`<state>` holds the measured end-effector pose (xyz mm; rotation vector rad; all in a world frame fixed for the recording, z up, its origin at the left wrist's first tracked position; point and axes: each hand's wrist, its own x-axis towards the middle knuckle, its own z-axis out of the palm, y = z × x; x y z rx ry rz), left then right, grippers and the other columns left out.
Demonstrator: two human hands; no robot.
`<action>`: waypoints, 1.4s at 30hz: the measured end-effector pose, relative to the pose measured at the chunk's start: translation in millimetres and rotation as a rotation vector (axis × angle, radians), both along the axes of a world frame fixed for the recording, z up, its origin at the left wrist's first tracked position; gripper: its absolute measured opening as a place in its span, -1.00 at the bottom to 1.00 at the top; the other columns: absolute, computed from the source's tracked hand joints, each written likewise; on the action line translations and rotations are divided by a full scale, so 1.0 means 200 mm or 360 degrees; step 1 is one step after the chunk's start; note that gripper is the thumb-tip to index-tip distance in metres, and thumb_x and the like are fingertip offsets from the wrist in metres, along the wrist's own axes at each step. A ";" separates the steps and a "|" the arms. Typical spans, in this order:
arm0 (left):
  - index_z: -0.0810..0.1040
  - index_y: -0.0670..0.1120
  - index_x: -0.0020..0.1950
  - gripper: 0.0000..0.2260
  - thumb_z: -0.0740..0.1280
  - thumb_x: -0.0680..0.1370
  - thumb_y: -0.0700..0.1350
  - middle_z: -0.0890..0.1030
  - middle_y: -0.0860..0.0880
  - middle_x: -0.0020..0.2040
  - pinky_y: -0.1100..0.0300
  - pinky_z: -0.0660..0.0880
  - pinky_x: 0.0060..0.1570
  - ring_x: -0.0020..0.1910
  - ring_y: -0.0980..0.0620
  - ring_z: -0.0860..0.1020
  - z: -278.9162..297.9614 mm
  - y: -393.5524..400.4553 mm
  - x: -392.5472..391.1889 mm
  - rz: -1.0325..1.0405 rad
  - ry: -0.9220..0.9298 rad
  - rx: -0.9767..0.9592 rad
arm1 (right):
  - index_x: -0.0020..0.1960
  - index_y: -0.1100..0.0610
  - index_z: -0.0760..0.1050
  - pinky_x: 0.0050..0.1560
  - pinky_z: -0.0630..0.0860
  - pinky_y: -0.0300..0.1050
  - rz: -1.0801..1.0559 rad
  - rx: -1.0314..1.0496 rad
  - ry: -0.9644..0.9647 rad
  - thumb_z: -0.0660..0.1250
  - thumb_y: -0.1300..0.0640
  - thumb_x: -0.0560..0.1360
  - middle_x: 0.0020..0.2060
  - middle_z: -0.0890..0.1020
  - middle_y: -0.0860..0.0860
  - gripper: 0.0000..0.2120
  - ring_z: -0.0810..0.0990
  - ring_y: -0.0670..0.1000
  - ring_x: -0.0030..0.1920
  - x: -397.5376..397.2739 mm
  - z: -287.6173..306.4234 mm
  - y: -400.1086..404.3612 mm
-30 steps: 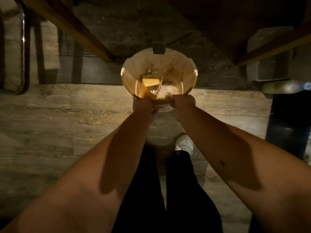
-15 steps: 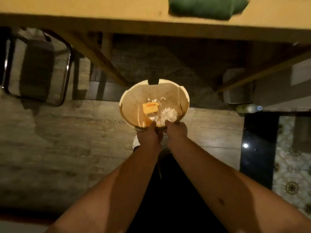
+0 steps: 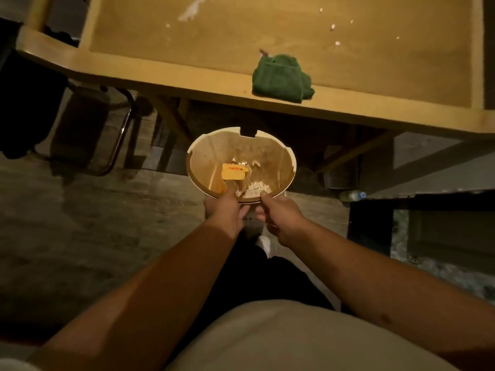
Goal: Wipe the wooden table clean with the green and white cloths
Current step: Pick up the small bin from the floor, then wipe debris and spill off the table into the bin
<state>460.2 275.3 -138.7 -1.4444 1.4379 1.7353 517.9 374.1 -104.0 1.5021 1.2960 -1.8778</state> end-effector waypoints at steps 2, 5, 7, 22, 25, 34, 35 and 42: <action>0.46 -0.12 0.29 -0.65 0.41 0.53 -0.26 0.60 -0.19 0.14 0.12 0.60 -0.45 -0.04 -0.14 0.64 0.03 -0.02 -0.07 0.0054 0.0020 -0.0012 | -0.04 0.06 0.53 -0.41 0.41 -0.34 0.0429 0.0026 -0.0108 0.29 -0.13 0.59 -0.22 0.68 0.01 -0.74 0.63 -0.10 -0.34 -0.01 0.07 0.09; 0.44 -0.10 0.31 -0.66 0.42 0.56 -0.21 0.58 -0.16 0.09 0.13 0.58 -0.49 -0.12 -0.11 0.61 0.04 -0.04 -0.16 0.0016 -0.0006 -0.0037 | -0.04 0.08 0.56 -0.15 0.35 -0.11 0.0736 0.0196 -0.0180 0.27 -0.17 0.59 -0.17 0.70 0.01 -0.69 0.64 -0.03 -0.21 -0.09 0.17 0.27; 0.46 -0.11 0.33 -0.66 0.41 0.58 -0.18 0.59 -0.17 0.12 0.13 0.58 -0.50 -0.09 -0.13 0.62 0.04 -0.04 -0.20 -0.0063 -0.0017 -0.0089 | 0.00 0.11 0.59 -0.13 0.43 -0.09 0.0818 0.0432 -0.0038 0.27 -0.12 0.60 -0.04 0.70 0.07 -0.70 0.66 0.03 -0.06 -0.20 0.23 0.38; 0.54 -0.24 0.24 -0.67 0.45 0.49 -0.23 0.64 -0.27 0.09 0.19 0.50 -0.49 -0.13 -0.14 0.63 0.00 0.25 -0.27 0.0030 -0.0087 -0.0124 | 0.59 -0.09 -0.10 0.49 0.16 0.24 0.2869 0.1985 0.0859 0.41 -0.27 0.44 0.61 -0.08 0.07 -0.05 -0.06 0.25 0.58 -1.14 0.07 0.90; 0.54 -0.35 0.22 -0.64 0.43 0.47 -0.25 0.62 -0.32 -0.01 0.07 0.57 -0.46 -0.28 -0.19 0.58 -0.03 0.40 -0.22 0.0135 -0.0061 -0.0189 | 0.58 -0.14 -0.24 0.50 0.14 0.28 0.2969 0.1831 0.0873 0.40 -0.30 0.43 0.61 -0.16 0.04 0.01 -0.14 0.28 0.57 -1.22 -0.04 0.95; 0.61 -0.22 0.11 -0.77 0.38 0.46 -0.30 0.68 -0.19 -0.08 0.01 0.61 -0.23 -0.12 -0.18 0.67 -0.05 0.90 -0.01 0.0564 -0.0026 -0.0236 | 0.60 -0.09 -0.05 0.45 0.28 0.20 0.2980 0.1883 0.1226 0.24 -0.28 0.55 0.59 0.11 0.07 -0.23 0.04 0.29 0.55 -1.20 -0.13 1.05; 0.61 -0.23 0.12 -0.77 0.37 0.46 -0.30 0.67 -0.18 -0.09 0.04 0.59 -0.24 -0.13 -0.18 0.67 -0.04 0.94 0.01 0.0567 -0.0006 -0.0236 | 0.60 -0.08 -0.03 0.43 0.30 0.21 0.2987 0.1856 0.1245 0.23 -0.25 0.56 0.59 0.13 0.08 -0.26 0.05 0.29 0.54 -1.19 -0.12 1.07; 0.59 -0.28 0.01 -0.84 0.38 0.45 -0.28 0.64 -0.24 -0.11 -0.04 0.57 -0.18 -0.14 -0.20 0.64 -0.02 1.08 0.04 0.0486 0.0103 -0.0299 | 0.57 -0.04 0.11 0.26 0.44 0.18 0.3105 0.1902 0.1375 0.29 -0.10 0.57 0.51 0.30 0.09 -0.35 0.24 0.27 0.45 -1.10 -0.07 1.23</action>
